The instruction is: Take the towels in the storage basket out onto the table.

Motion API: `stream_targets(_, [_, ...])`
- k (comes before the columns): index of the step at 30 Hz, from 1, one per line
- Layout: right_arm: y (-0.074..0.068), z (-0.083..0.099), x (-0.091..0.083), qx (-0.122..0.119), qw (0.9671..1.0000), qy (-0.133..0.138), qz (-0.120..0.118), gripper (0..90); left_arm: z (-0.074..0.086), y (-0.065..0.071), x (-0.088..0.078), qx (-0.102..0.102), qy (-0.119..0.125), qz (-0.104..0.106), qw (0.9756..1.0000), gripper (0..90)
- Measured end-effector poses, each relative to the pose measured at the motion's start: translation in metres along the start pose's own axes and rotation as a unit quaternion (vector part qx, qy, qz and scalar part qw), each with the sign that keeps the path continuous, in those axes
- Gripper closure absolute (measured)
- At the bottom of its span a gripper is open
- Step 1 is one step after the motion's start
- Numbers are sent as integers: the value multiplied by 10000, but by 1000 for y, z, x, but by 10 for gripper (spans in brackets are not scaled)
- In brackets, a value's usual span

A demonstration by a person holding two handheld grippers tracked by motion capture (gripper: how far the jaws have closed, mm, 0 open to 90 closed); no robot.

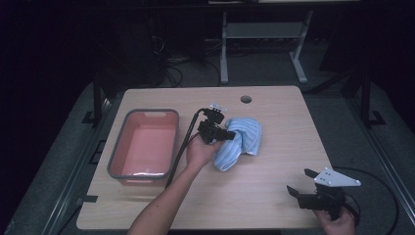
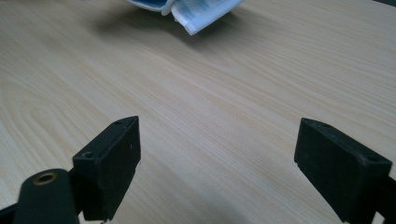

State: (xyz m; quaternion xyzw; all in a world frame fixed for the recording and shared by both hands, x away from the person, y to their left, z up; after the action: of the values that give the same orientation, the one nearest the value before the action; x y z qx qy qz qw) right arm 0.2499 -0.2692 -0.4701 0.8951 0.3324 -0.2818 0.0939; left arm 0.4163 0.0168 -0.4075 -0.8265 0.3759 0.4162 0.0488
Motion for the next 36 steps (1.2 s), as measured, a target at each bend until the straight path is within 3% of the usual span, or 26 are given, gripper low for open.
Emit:
stream_targets(18, [-1,-1,3,-49,10000,-12,-17,141,6,11,28,-137,-45,102,9998,768])
stream_targets(36, [-3,-1,7,-118,9999,-51,-41,141,16,15,38,-146,-183,311,9992,718])
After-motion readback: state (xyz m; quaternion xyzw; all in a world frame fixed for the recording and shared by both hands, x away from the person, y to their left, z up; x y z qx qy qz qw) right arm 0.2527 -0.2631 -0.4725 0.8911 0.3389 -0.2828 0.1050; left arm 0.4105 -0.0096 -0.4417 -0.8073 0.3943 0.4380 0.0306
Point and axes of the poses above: each handheld gripper's, and its own axes: x roughly forward along the jaws, z roughly out of its underside, y roughly to its right, the point moved 4 cm from there along x, roughly forward along the jaws, and after that the axes turned 5 degrees about -z, right-handed, at the moved point
